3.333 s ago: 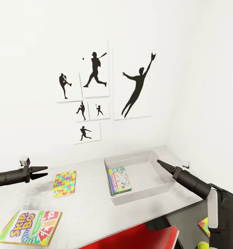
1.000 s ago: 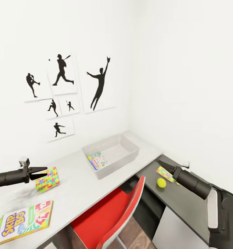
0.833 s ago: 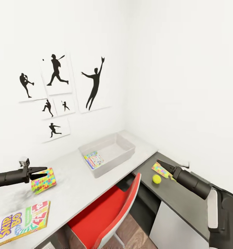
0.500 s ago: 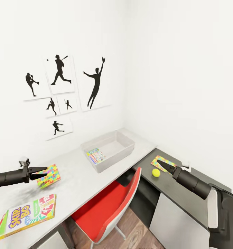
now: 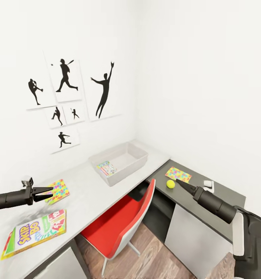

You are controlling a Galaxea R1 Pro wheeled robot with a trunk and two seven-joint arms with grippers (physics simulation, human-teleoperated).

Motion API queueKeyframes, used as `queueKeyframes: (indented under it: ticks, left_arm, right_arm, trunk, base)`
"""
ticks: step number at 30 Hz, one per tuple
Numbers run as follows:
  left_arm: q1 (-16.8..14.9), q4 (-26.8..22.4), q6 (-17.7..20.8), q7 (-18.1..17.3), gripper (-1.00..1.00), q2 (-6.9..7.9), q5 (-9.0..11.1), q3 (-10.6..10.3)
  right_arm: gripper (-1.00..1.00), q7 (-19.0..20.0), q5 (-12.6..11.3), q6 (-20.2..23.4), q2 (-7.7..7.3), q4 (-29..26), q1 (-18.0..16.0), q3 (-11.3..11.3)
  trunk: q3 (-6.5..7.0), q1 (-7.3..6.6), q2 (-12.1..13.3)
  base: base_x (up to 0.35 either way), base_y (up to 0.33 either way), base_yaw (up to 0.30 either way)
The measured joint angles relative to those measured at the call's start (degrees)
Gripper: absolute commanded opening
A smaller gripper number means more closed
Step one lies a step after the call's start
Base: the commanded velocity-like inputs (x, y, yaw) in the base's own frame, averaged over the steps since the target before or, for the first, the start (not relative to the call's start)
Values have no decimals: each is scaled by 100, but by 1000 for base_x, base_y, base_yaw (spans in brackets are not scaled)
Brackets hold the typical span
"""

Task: Put all the toys in the child's room - the three board games (two on the bed and one on the table), the two jigsaw puzzles on the table, and the tennis ball on the table - inside the toy box on the table in the child's room.

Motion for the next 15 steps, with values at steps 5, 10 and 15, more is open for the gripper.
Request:
queueKeyframes:
  ticks: [5,10,15]
  left_arm:
    - [0,0,0,0,100,-6,-4,-5]
    - [0,0,0,0,100,-8,-8,-1]
    - [0,0,0,1,100,-9,-8,-7]
  right_arm:
    - [100,6,0,0,-5,0,0,-6]
    - [100,2,0,0,-3,0,0,-8]
    - [100,8,0,0,-1,0,0,-9]
  trunk:
    - [-38,0,0]
    - [-75,0,0]
    - [-113,0,0]
  base:
    - [-11,5,-165]
    - [-2,1,-178]
    - [0,0,-183]
